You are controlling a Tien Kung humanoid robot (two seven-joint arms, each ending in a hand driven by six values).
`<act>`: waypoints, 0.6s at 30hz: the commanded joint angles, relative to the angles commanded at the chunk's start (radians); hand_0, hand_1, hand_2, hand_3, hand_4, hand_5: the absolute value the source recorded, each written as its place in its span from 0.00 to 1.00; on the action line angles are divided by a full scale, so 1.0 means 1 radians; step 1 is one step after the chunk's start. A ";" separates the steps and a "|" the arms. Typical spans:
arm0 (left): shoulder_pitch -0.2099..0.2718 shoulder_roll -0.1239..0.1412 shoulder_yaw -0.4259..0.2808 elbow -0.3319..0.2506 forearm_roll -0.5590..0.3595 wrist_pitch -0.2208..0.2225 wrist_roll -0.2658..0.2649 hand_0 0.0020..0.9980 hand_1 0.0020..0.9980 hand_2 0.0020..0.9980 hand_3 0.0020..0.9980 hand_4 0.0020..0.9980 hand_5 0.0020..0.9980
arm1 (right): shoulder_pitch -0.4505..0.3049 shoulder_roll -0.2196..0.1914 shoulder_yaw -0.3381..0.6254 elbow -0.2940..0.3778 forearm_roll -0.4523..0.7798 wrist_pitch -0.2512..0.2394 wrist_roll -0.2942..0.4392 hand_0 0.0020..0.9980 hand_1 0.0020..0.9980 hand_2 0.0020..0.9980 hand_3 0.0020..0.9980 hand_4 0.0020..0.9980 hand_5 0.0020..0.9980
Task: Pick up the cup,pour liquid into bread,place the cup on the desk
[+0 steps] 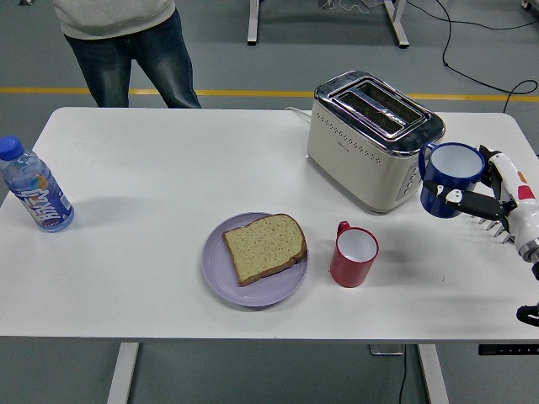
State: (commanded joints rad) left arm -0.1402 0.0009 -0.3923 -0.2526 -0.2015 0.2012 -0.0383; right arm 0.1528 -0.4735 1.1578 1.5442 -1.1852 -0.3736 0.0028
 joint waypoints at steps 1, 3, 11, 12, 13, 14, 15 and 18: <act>0.000 0.000 -0.001 0.000 0.002 0.000 0.001 0.69 0.76 0.77 0.61 0.40 1.00 | -0.011 0.007 0.008 -0.005 0.013 -0.001 0.014 0.34 0.29 0.46 0.49 0.71 0.00; 0.002 -0.001 -0.004 0.000 0.007 0.000 0.002 0.69 0.76 0.77 0.61 0.40 1.00 | -0.031 0.024 0.023 -0.018 0.036 0.000 0.049 0.35 0.29 0.46 0.49 0.71 0.00; -0.001 -0.001 0.001 0.001 0.002 -0.002 -0.001 0.69 0.76 0.77 0.61 0.40 1.00 | -0.056 0.077 0.049 -0.104 0.127 0.000 0.215 0.37 0.30 0.46 0.49 0.71 0.00; -0.001 -0.001 0.002 0.001 0.001 -0.003 -0.001 0.69 0.76 0.77 0.61 0.40 1.00 | -0.057 0.079 0.048 -0.110 0.132 0.000 0.225 0.37 0.30 0.46 0.49 0.71 0.00; -0.002 -0.001 0.003 0.001 -0.002 -0.003 -0.002 0.69 0.76 0.77 0.61 0.40 1.00 | -0.056 0.084 0.042 -0.126 0.142 -0.003 0.243 0.37 0.30 0.46 0.49 0.71 0.00; -0.003 -0.001 0.004 0.001 -0.003 -0.003 -0.002 0.69 0.76 0.77 0.61 0.40 1.00 | -0.056 0.086 0.040 -0.135 0.147 -0.004 0.252 0.37 0.30 0.46 0.49 0.71 0.00; -0.004 -0.001 0.005 0.001 -0.004 -0.003 -0.002 0.69 0.76 0.77 0.61 0.40 1.00 | -0.055 0.088 0.035 -0.143 0.152 -0.006 0.262 0.38 0.30 0.46 0.49 0.70 0.00; -0.006 -0.001 0.009 0.001 -0.010 -0.004 -0.003 0.69 0.76 0.77 0.61 0.40 1.00 | -0.051 0.098 0.011 -0.180 0.164 -0.015 0.307 0.38 0.30 0.46 0.49 0.70 0.00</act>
State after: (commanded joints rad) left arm -0.1461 0.0000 -0.3833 -0.2519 -0.2119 0.1973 -0.0409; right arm 0.1013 -0.3754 1.1687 1.3644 -1.0207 -0.3889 0.3101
